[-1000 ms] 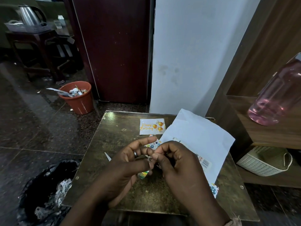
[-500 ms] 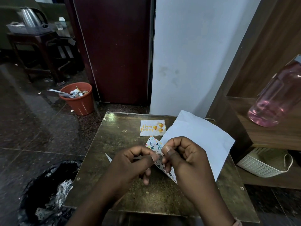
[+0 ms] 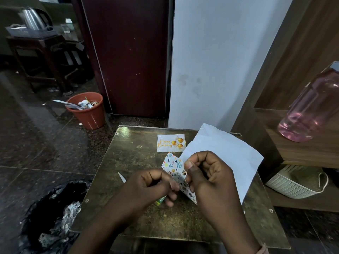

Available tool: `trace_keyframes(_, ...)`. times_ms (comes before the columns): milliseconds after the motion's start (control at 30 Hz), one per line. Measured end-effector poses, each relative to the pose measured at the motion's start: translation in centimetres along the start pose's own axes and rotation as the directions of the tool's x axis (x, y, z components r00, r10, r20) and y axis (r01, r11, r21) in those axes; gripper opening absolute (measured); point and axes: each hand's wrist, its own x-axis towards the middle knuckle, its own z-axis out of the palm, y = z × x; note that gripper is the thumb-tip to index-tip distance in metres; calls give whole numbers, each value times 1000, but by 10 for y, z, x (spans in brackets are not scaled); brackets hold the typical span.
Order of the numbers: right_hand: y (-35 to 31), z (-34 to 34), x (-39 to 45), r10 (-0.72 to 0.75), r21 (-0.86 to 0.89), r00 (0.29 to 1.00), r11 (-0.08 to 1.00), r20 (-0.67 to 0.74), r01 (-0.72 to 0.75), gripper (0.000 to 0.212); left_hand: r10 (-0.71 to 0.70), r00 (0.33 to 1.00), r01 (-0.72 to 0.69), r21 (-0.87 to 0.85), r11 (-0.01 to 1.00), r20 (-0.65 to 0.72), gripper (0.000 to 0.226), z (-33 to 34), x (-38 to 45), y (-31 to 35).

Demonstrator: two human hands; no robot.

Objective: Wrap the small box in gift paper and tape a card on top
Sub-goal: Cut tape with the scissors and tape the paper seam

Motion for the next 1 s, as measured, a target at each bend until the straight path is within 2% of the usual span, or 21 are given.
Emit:
trace_keyframes(100, 2, 0, 1, -8, 2, 1000, 1000, -24, 8, 22, 15, 999, -6, -161, 987, 51, 24, 3, 1, -1)
trace_keyframes(233, 2, 1, 1, -38, -9, 999, 999, -34, 37, 21, 14, 1000, -9, -202, 979, 27, 28, 8, 1, -1)
trace_keyframes(333, 1, 2, 1, -52, 19, 998, 998, -45, 53, 22, -5, 1000, 9, -268, 963, 16, 23, 11, 2, 1)
trace_keyframes(500, 0, -2, 1, -6, 113, 998, 994, -56, 13, 7, 19, 997, 0, -246, 969, 73, 32, 9, 0, 4)
trace_keyframes(600, 0, -2, 1, 35, 183, 998, 983, -52, -25, 11, 14, 998, -4, -178, 984, 55, 36, 6, 1, 3)
trace_keyframes(700, 3, 0, 2, 58, 156, 996, 987, -66, -48, 10, 30, 999, -23, -171, 985, 41, 39, 3, 1, 2)
trace_keyframes(933, 7, 3, 2, 52, 91, 994, 995, -97, -43, 10, 11, 989, 30, -275, 961, 147, 44, -4, -2, 1)
trace_keyframes(1000, 7, 6, 3, 63, 69, 994, 996, -94, -57, 7, -9, 991, 49, -293, 955, 137, 46, -6, -3, 1)
